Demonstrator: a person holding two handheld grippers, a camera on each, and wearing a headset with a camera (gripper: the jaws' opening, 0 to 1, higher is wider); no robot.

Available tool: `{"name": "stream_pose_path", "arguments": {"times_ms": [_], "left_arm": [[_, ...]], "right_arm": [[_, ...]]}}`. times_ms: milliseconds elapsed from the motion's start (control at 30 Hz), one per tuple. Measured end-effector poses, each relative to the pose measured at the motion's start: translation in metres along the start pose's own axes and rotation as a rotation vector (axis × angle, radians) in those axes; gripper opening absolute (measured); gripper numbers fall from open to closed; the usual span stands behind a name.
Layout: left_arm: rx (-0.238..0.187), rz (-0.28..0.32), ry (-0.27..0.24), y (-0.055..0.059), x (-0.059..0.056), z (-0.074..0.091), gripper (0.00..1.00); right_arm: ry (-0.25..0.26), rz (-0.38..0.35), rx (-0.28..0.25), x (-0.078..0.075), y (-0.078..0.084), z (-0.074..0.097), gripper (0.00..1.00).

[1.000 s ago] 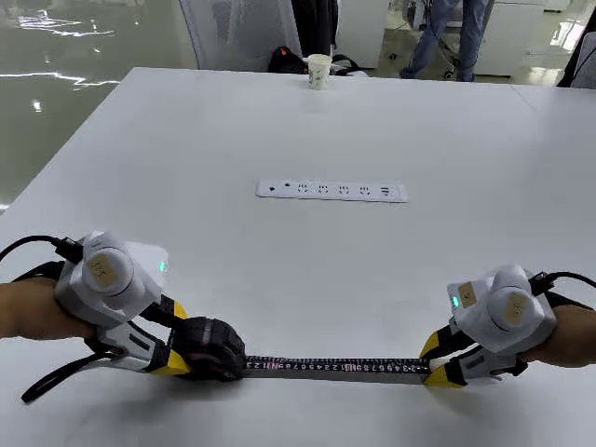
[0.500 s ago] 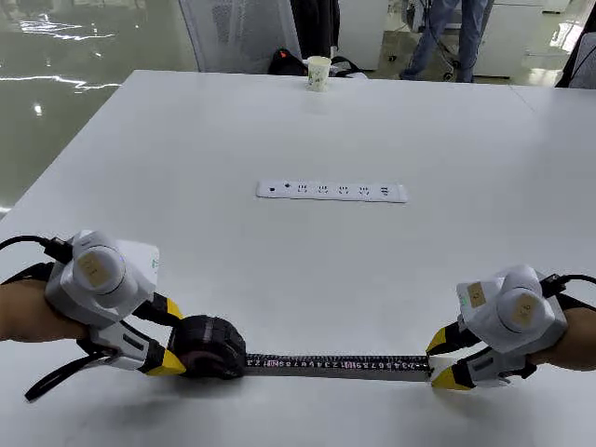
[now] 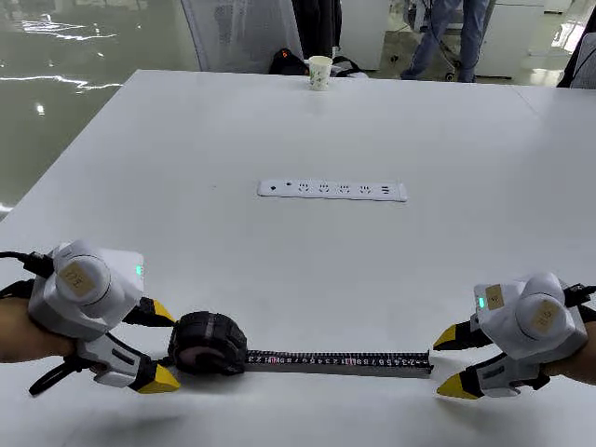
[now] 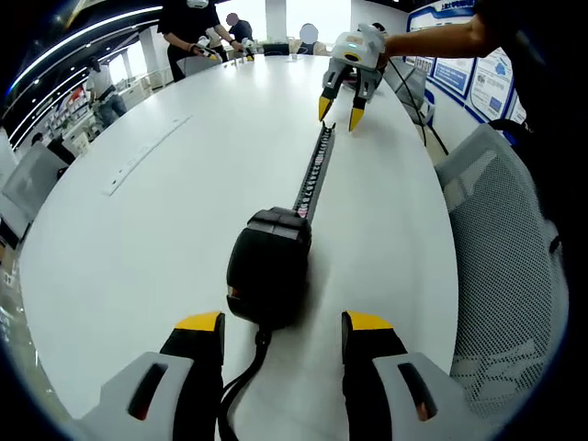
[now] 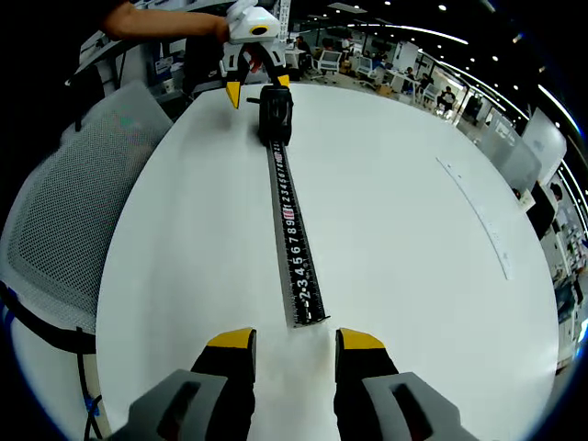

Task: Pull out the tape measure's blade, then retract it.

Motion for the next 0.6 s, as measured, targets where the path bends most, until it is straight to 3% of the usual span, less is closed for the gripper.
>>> {"name": "stream_pose_path", "arguments": {"times_ms": [133, 600], "left_arm": [[-0.016, 0.026, -0.017, 0.002, -0.003, 0.002, 0.55], [-0.083, 0.132, -0.032, 0.003, -0.031, 0.004, 0.64]], "right_arm": [[0.009, -0.013, -0.016, 0.005, -0.001, 0.001, 0.33], [0.049, -0.114, -0.067, 0.023, 0.0, 0.008, 0.44]]}}
Point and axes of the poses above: the centre of the closed fingertips' face, and the gripper's own axes: z roughly backward along the fingers, x roughly to its left, y roughly out of its underside, the point moved 5 cm from there along z, roughly backward along the fingers, and after that the axes turned 9 degrees about x, right-handed, at the moved point
